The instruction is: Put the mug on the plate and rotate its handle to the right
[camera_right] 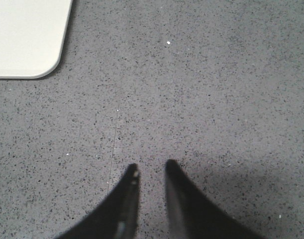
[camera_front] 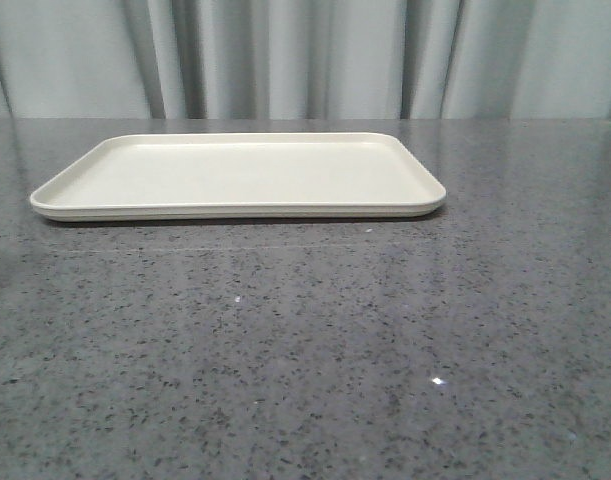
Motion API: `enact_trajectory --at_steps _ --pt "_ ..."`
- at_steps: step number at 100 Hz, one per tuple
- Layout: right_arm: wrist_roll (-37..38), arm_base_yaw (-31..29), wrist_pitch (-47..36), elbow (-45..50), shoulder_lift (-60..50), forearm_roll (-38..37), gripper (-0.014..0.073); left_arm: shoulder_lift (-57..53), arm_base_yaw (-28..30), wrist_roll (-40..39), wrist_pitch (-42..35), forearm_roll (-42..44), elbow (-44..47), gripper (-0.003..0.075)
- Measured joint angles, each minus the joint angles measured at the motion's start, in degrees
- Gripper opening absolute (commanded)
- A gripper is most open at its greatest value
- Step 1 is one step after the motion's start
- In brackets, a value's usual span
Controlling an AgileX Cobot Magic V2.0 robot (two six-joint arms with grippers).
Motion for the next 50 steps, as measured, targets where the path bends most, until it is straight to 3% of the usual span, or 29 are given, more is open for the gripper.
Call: enact_trajectory --at_steps 6,15,50 --pt "0.0 0.0 0.0 0.0 0.0 0.0 0.0447 0.0 0.0 0.0 0.3 -0.1 0.0 0.0606" --pt "0.0 0.0 0.0 0.0 0.0 0.0 0.0528 0.0 0.0 0.0 0.3 -0.1 0.0 0.0606" --pt "0.0 0.0 0.0 0.0 0.0 0.0 0.0530 0.6 0.0 -1.5 1.2 3.6 -0.1 0.0564"
